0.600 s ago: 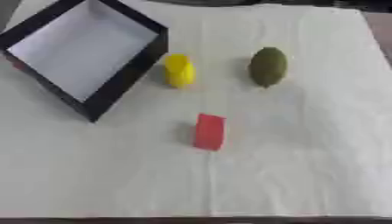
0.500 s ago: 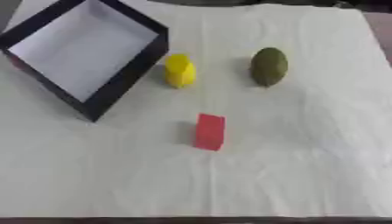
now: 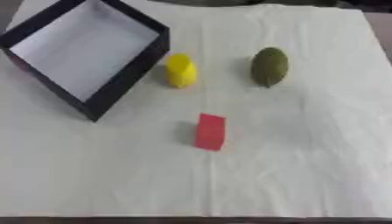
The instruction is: Pick up objects on the table and place them in the box.
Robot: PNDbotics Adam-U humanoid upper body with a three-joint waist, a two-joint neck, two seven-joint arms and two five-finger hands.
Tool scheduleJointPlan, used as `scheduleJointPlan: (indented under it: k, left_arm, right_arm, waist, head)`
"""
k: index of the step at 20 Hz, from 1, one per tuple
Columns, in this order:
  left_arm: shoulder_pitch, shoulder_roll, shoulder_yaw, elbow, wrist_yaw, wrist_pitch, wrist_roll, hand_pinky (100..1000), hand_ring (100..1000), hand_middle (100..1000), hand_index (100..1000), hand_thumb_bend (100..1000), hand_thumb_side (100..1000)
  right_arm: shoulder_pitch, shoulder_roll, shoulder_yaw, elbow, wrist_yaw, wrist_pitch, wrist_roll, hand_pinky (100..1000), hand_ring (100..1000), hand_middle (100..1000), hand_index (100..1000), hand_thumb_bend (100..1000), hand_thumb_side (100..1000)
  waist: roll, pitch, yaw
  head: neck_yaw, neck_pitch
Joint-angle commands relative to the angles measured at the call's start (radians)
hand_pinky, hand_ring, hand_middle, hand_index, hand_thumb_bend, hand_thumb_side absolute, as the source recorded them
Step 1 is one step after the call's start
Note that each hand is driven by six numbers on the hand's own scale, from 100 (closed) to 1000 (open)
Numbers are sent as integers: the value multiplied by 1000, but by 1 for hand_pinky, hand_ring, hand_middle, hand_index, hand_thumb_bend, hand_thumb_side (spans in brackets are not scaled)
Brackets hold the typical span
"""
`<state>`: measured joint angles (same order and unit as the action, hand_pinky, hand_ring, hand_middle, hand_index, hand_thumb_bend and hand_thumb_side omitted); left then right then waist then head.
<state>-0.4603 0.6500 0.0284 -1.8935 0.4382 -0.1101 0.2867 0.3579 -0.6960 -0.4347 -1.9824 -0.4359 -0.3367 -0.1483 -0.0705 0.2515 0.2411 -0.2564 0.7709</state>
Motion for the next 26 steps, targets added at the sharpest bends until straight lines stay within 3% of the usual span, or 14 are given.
scheduleJointPlan:
  k: [1, 2, 5, 11, 19, 26]
  left_arm:
    - [-16, 25, 9, -8, 1, -3, -2, 980, 637, 915, 837, 159, 747]
    - [-16, 25, 8, -7, 1, -3, -2, 980, 637, 915, 837, 160, 747]
    - [-19, 23, 6, -8, 1, -2, -5, 980, 637, 915, 837, 160, 747]
    - [-23, 22, 1, -7, 3, 0, -9, 979, 637, 915, 837, 159, 746]
    - [-28, 22, -5, -6, 5, 3, -14, 980, 637, 916, 836, 159, 746]
    - [-29, 22, -7, -5, 5, 4, -17, 980, 637, 916, 836, 159, 746]
  right_arm:
    - [-19, -63, 2, -18, 37, -39, 10, 1000, 697, 737, 880, 100, 512]
    - [-29, -76, 11, -18, 63, -65, 21, 1000, 720, 756, 891, 100, 419]
    - [-61, -120, 68, -18, 173, -168, 71, 990, 743, 778, 900, 100, 257]
    - [-115, -195, 214, -18, 387, -289, 116, 971, 764, 800, 904, 100, 104]
    - [-172, -257, 352, -18, 547, -353, 116, 967, 776, 811, 908, 100, 100]
    - [-200, -262, 398, -18, 588, -350, 122, 969, 778, 813, 911, 100, 102]
  waist:
    - [14, -12, -2]
    - [14, -13, -2]
    - [14, -15, -1]
    - [12, -21, 5]
    - [8, -24, 12]
    - [6, -26, 12]
  head:
    - [4, -1]
    - [3, -1]
    - [0, -1]
    - [-9, -1]
    - [-11, -1]
    - [-9, -1]
